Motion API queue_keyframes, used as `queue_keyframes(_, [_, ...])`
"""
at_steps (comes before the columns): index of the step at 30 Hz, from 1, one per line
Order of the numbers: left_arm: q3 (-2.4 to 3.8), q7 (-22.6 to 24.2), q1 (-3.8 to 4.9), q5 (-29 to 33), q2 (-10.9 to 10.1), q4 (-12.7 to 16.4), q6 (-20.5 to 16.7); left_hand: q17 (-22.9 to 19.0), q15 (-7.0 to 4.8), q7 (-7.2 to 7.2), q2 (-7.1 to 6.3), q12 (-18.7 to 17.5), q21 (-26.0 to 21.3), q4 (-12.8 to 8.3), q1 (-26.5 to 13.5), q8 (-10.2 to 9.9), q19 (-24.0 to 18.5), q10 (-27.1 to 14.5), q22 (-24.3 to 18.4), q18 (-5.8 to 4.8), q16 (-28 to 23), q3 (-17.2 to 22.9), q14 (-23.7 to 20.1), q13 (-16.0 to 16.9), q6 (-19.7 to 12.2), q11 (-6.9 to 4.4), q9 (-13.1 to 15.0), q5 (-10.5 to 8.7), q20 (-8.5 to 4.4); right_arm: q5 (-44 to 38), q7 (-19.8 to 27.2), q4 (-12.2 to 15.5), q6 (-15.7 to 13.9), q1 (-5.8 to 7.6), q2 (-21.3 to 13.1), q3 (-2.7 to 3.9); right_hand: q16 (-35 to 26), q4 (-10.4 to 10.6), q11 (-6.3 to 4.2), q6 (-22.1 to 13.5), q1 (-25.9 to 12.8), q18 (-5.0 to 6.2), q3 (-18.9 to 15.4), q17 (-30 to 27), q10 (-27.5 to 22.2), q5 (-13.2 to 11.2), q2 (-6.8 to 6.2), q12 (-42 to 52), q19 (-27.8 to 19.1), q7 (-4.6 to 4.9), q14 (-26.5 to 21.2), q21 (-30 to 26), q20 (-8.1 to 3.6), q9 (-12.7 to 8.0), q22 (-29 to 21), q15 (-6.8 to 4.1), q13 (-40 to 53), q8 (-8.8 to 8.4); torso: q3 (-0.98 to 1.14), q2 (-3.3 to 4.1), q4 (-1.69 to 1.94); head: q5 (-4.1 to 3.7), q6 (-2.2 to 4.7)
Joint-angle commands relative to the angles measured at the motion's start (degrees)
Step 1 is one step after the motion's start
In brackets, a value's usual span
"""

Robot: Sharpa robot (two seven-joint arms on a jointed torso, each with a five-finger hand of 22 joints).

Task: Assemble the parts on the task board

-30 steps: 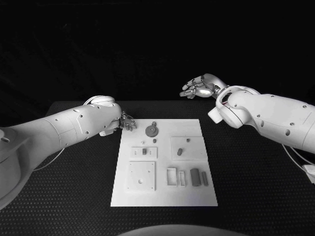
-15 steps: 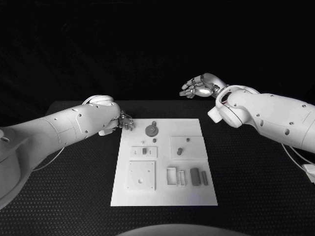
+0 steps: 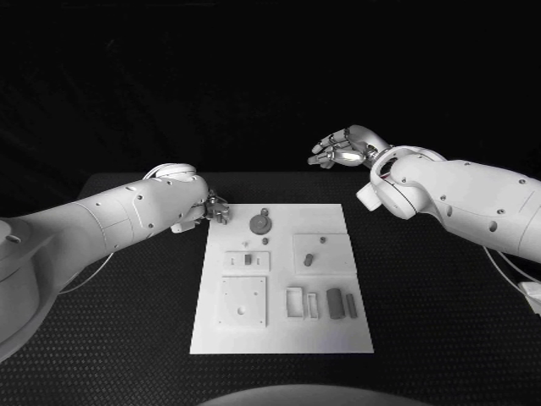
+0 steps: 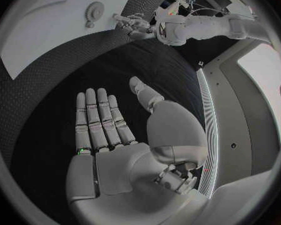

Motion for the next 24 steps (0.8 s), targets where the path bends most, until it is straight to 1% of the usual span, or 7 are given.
queue_keyframes(1, [0.00,1.0,-0.32,1.2,0.2,-0.1,0.6,-0.1,0.09,0.96,0.57,0.3,0.3,-0.5,0.5,0.3,0.0,0.0,1.1,6.85,0.2,0.0,0.3,-0.1,-0.5,0.17,-0.1,-0.27,0.43,0.1,0.3,0.0,0.4,0.02,0.0,0.05,-0.2,0.0,0.04,-0.3,0.4,0.31,-0.2,-0.1,0.4,-0.1,0.19,-0.2,-0.3,1.57,-0.4,-0.3,0.14,-0.1,0.1,0.05,-0.1,0.28,-0.02,0.05,-0.07,-0.01,-0.04])
queue_keyframes(10, [0.00,1.1,-0.36,1.5,0.3,0.1,0.4,-0.1,0.10,0.95,1.19,0.3,0.4,-0.9,1.4,0.5,0.0,0.1,1.1,6.74,0.3,0.0,0.3,-0.1,-0.5,0.17,-0.3,-0.21,0.45,0.1,0.3,0.0,0.5,0.02,0.1,0.05,-0.2,0.0,0.04,-0.3,0.4,0.32,-0.2,-0.1,0.4,-0.1,0.20,-0.1,-0.3,1.56,-0.4,-0.3,0.14,-0.1,0.1,0.05,-0.1,0.29,0.05,0.00,0.05,-0.13,-0.20])
queue_keyframes(15, [0.00,1.0,-0.36,1.5,0.2,-0.2,0.4,-0.1,0.10,0.95,1.67,0.3,0.5,-1.2,2.0,0.6,0.1,0.1,1.1,6.66,0.3,0.1,0.4,-0.2,-0.4,0.16,-0.4,-0.14,0.46,0.1,0.3,-0.1,0.5,0.02,0.0,0.05,-0.2,0.0,0.04,-0.3,0.4,0.32,-0.2,-0.1,0.4,-0.1,0.20,-0.1,-0.3,1.57,-0.4,-0.3,0.15,-0.1,0.1,0.05,-0.2,0.30,0.08,0.01,0.01,-0.12,-0.27])
queue_keyframes(21, [0.00,1.0,-0.36,1.5,0.3,-0.3,-0.1,-0.2,0.02,0.84,2.42,0.3,0.6,-1.6,2.9,1.0,0.1,0.2,1.1,6.56,0.4,0.1,0.5,-0.2,0.0,0.07,-0.4,-0.03,0.46,0.1,0.3,-0.1,0.6,0.02,0.0,0.05,-0.2,0.0,0.04,-0.3,0.4,0.33,-0.3,-0.1,0.5,-0.1,0.20,-0.1,-0.3,1.57,-0.4,-0.3,0.16,-0.1,0.1,0.05,-0.2,0.30,0.02,0.02,-0.01,-0.16,-0.32])
queue_keyframes(24, [0.00,1.3,-0.36,1.6,0.3,-0.2,-0.5,-0.2,-0.04,0.74,3.18,0.4,0.7,-1.7,3.5,1.3,0.1,0.4,1.1,6.47,0.4,0.3,0.5,-0.3,0.4,-0.02,-0.4,0.14,0.48,0.1,0.3,-0.1,0.6,0.02,0.1,0.05,-0.2,0.0,0.04,-0.3,0.3,0.33,-0.3,-0.1,0.5,-0.1,0.21,-0.1,-0.3,1.57,-0.4,-0.3,0.16,-0.1,0.1,0.05,-0.2,0.31,0.01,0.02,0.01,-0.13,-0.29])
